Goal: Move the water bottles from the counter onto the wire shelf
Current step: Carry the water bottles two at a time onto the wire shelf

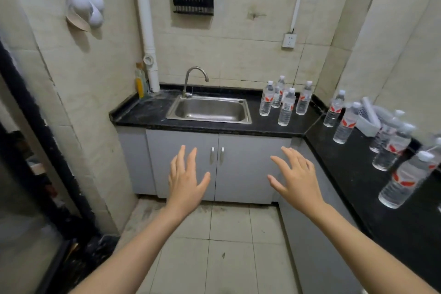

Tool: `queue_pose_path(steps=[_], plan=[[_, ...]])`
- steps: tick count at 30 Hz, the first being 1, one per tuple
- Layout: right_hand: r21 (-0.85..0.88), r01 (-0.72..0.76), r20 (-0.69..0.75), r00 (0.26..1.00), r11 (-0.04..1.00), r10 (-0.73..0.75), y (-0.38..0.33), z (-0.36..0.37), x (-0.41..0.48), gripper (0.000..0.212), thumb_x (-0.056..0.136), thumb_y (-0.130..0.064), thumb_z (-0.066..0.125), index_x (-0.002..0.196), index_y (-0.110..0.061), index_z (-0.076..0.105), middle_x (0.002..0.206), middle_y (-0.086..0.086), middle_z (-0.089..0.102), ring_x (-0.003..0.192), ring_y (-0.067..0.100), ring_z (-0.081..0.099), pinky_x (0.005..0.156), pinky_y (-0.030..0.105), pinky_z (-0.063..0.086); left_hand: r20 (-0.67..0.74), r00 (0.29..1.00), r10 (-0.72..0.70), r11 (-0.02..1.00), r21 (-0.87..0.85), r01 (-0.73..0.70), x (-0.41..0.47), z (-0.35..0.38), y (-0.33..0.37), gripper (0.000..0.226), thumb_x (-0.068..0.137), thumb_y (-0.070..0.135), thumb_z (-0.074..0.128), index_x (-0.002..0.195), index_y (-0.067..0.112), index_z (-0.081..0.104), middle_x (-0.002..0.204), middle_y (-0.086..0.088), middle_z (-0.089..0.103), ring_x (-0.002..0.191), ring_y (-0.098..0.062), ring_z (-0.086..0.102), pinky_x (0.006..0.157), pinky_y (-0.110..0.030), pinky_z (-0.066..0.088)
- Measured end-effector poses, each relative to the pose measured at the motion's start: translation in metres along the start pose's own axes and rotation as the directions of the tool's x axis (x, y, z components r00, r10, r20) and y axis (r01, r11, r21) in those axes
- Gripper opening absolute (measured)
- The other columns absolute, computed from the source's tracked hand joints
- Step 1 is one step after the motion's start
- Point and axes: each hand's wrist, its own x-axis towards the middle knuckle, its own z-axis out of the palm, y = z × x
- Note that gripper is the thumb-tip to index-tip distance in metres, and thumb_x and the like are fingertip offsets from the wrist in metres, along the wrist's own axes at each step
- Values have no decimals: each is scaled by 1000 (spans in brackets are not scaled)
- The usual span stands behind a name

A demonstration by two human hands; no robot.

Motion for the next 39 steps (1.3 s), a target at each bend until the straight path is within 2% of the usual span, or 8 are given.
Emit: queue_pose_path(steps=[5, 12, 17, 29, 31, 34, 36, 39], plan=[[78, -59, 86, 995, 995, 52, 29, 51, 31, 51, 76, -44, 42, 107, -11, 65, 116, 22, 63, 106, 38, 62, 79, 49, 51, -6, 996, -92, 995, 24, 93, 51, 37, -10, 62, 91, 30, 47, 144, 17, 18, 157, -6, 1, 143, -25, 3, 114, -43, 13], [29, -43, 396, 918, 999, 28, 37, 144, 68, 53, 70, -49, 52, 112, -20, 63, 118, 18, 64, 108, 36, 61, 80, 50, 51, 47, 972, -231, 973, 24, 230, 110, 116, -38, 63, 91, 31, 48, 145, 15, 19, 157, -9, 3, 142, -28, 6, 113, -46, 16], [5, -86, 493, 867, 996, 72, 74, 197, 130, 55, 73, -50, 38, 113, -21, 64, 117, 18, 64, 109, 36, 61, 81, 51, 51, 77, 932, -353, 935, 29, 352, 175, 169, -63, 64, 90, 29, 49, 144, 12, 20, 157, -12, 6, 142, -32, 9, 113, -47, 17], [-106, -352, 555, 755, 930, 349, 191, 275, 225, 56, 73, -54, 37, 110, -21, 65, 117, 17, 65, 108, 33, 62, 79, 46, 53, 242, 932, -268, 957, -46, 287, 364, 284, -18, 64, 90, 27, 51, 145, 12, 20, 157, -10, 5, 144, -32, 4, 114, -47, 13], [-48, -412, 548, 751, 910, 369, 211, 287, 228, 61, 74, -55, 35, 115, -18, 62, 125, 20, 59, 116, 36, 56, 86, 50, 49, 250, 932, -264, 957, -53, 286, 379, 302, -10, 64, 89, 24, 53, 144, 10, 23, 156, -13, 8, 143, -34, 7, 113, -48, 14], [72, -520, 502, 757, 851, 419, 242, 300, 239, 76, 73, -61, 27, 133, -18, 46, 147, 19, 33, 139, 34, 27, 108, 51, 27, 254, 928, -271, 957, -35, 289, 404, 328, 3, 63, 88, 22, 54, 143, 9, 25, 156, -15, 10, 142, -36, 11, 113, -45, 12], [121, -565, 496, 747, 816, 443, 266, 310, 247, 70, 80, -59, 34, 139, -20, 37, 153, 14, 21, 143, 29, 14, 113, 46, 17, 244, 935, -258, 961, -38, 275, 422, 346, 15, 63, 88, 22, 54, 143, 9, 25, 155, -15, 11, 141, -35, 12, 113, -43, 14], [182, -629, 486, 726, 756, 486, 304, 324, 261, 61, 88, -45, 51, 141, -22, 31, 154, 10, 18, 144, 24, 10, 113, 42, 16, 259, 936, -240, 964, -52, 261, 450, 376, 43, 63, 90, 24, 52, 144, 10, 22, 156, -13, 8, 142, -31, 8, 113, -42, 18]])
